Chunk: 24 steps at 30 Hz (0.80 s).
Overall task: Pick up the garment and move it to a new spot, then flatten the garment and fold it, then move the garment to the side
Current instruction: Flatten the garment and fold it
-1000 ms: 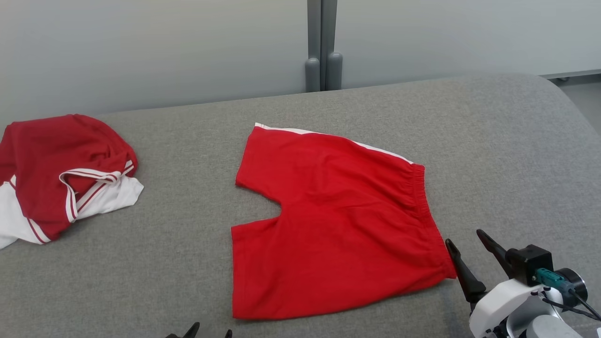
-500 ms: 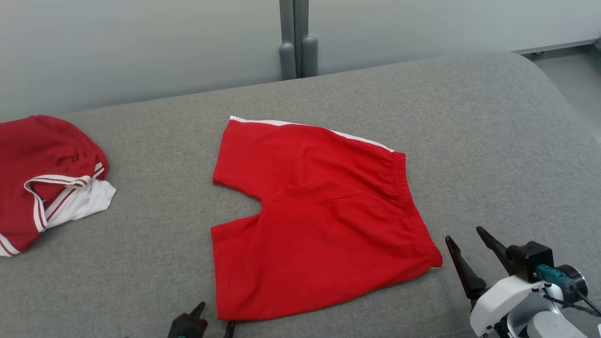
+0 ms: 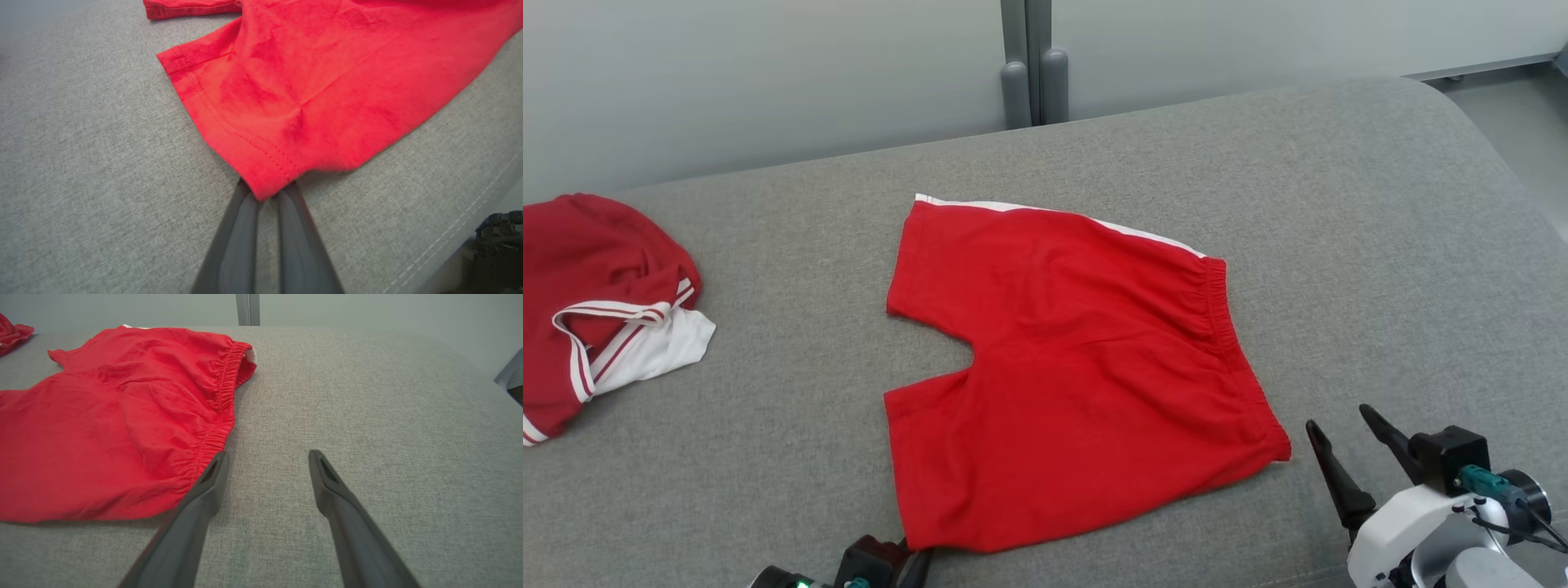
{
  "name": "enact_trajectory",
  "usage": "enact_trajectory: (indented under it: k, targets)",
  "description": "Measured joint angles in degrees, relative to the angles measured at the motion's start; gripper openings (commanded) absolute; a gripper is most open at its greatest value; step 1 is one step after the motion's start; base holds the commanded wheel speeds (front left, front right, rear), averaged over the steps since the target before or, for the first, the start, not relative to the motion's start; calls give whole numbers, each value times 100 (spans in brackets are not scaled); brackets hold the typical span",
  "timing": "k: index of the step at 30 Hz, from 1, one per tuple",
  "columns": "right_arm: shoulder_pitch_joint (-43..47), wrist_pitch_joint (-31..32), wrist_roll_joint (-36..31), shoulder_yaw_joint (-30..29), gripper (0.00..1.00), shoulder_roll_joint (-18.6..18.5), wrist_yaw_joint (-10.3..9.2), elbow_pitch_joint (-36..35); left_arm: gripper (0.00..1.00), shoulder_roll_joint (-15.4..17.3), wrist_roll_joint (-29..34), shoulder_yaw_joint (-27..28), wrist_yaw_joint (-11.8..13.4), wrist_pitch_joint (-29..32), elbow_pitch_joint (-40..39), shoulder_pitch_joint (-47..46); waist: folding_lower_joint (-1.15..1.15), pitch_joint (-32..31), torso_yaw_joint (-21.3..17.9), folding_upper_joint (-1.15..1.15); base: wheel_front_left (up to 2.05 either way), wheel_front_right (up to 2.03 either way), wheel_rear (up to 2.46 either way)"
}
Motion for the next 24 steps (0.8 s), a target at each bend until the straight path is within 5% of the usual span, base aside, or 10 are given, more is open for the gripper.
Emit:
enact_trajectory:
  k: [11, 21, 22, 23, 24]
  targets:
    - [-127, 194, -641, 766, 100, -435, 454, 416, 0, -63, 3, -110, -143, -115, -138, -91, 0, 29, 207, 0, 0, 0, 0]
    - [-441, 227, -793, 1050, 100, -282, 592, 670, 0, -83, 1, -104, -145, -165, -167, -185, 0, 62, 491, 0, 0, 0, 0]
    - [-455, 227, -793, 1072, 80, -254, 602, 689, 0, -83, 1, -105, -146, -165, -167, -185, 0, 62, 510, 0, 0, 0, 0]
    - [-458, 227, -792, 1090, 48, -240, 606, 706, 0, -83, 0, -101, -146, -166, -167, -185, 0, 62, 526, 0, 0, 0, 0]
    - [-464, 227, -792, 1113, 43, -233, 612, 726, 0, -83, 0, -85, -146, -167, -167, -185, 0, 62, 537, 0, 0, 0, 0]
